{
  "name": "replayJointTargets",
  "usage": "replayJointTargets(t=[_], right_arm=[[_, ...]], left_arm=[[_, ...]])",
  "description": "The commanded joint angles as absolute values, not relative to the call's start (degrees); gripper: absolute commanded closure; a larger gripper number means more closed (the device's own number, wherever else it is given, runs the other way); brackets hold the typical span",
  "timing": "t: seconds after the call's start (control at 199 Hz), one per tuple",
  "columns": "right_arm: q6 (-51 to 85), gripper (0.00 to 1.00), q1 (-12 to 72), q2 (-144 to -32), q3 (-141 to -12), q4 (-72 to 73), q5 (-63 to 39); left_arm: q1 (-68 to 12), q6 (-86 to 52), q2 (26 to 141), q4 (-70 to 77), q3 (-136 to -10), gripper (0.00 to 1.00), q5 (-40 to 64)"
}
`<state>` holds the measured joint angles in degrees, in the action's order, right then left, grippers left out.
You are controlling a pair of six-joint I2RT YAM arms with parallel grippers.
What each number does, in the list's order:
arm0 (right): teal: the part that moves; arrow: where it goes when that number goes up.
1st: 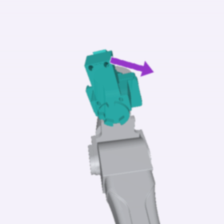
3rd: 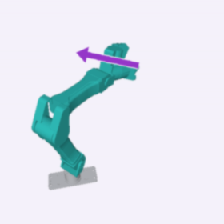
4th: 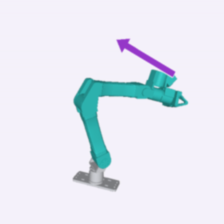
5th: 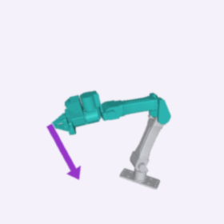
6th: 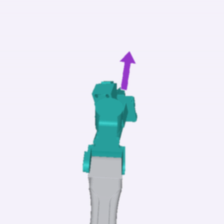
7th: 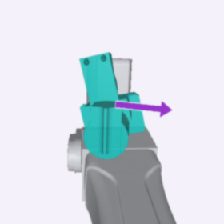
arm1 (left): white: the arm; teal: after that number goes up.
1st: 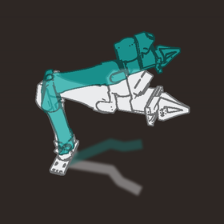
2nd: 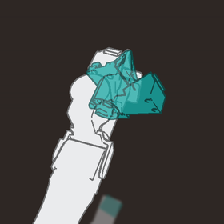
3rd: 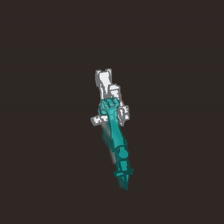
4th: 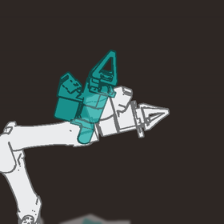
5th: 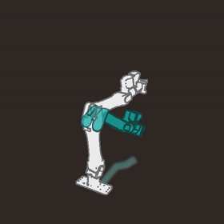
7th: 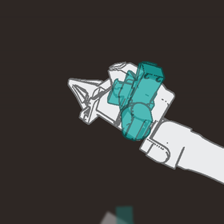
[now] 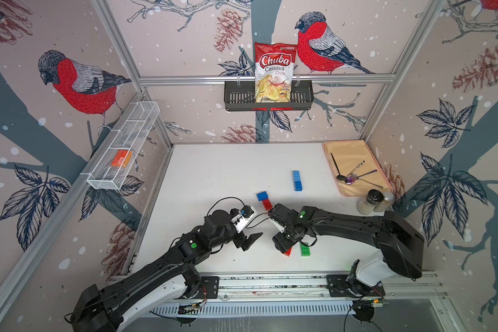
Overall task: Assemble a rectangle with lego
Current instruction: Pick up the lego brick from the center of the board.
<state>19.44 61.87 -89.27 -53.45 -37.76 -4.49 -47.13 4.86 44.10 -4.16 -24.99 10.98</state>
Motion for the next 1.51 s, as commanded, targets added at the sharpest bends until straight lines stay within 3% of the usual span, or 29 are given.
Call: replayJointTargets(t=[0.0, 0.452, 0.909, 1.176, 1.291, 1.502], right_arm=[[20.3, 0.25, 62.5, -89.1, -53.4, -38.0, -2.7], [21.0, 0.25, 63.6, -89.4, -50.9, -37.3, -1.7], [21.1, 0.32, 65.9, -93.0, -50.5, -38.0, -2.1], [21.4, 0.40, 65.9, -92.8, -51.9, -38.8, -0.8], [22.4, 0.49, 65.5, -92.4, -52.1, -38.6, 0.1], [25.5, 0.57, 60.4, -89.6, -51.8, -36.2, 0.0]], left_arm=[[-47.3, 4.6, 45.0, -2.7, -25.4, 0.06, 12.7], [-47.3, 3.7, 46.6, -2.5, -25.9, 0.06, 14.1], [-47.3, 3.5, 46.7, -2.3, -25.7, 0.06, 13.7], [-47.3, 3.3, 46.6, -2.2, -25.8, 0.05, 12.9], [-47.3, 3.1, 46.4, -2.2, -25.8, 0.05, 11.2], [-47.3, 2.2, 45.6, -2.3, -26.1, 0.05, 6.8]])
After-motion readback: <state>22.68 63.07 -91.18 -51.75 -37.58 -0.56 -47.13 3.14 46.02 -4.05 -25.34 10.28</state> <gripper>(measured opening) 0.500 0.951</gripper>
